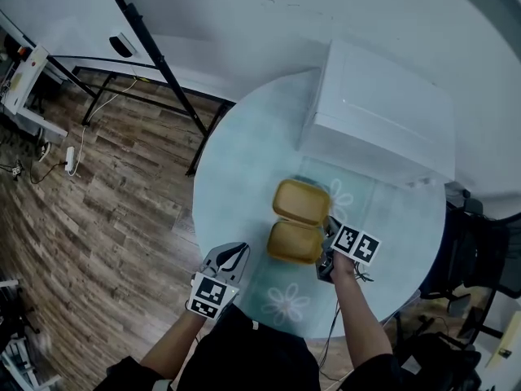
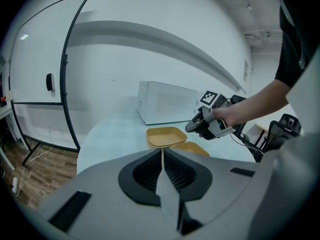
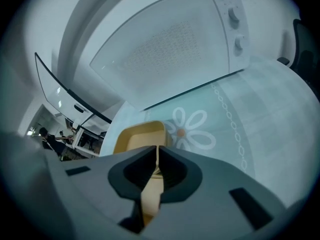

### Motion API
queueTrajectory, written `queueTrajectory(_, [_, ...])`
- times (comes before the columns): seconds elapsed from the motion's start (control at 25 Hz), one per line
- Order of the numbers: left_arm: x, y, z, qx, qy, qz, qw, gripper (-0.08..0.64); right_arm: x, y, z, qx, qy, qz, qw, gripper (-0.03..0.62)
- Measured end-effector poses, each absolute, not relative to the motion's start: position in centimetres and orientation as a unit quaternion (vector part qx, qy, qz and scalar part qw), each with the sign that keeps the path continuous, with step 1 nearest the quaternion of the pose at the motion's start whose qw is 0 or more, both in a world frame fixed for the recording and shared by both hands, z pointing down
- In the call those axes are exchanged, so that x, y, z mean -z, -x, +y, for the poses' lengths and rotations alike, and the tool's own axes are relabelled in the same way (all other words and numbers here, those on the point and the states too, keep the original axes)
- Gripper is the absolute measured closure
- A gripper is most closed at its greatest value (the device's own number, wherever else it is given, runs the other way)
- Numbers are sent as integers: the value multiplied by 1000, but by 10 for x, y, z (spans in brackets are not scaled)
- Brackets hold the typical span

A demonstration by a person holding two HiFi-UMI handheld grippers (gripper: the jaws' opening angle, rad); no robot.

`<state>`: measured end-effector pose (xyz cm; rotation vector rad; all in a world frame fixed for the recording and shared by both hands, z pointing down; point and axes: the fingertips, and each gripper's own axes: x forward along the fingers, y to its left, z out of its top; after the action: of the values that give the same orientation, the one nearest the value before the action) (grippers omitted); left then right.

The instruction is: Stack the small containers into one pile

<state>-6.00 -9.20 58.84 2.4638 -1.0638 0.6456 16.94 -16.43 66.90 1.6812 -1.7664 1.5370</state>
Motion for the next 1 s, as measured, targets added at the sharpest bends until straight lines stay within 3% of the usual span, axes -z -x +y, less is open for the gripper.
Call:
queueTrajectory(0.64, [-576,55,-61,-224,-884,-370,180,537,-611,-163,-124,-379,-588,-705,114,568])
queueTrajectory(1.0, [-570,52,-51,-224,-884,-370,178,537,-633,-170,-86,-395,-591,-689,140,565])
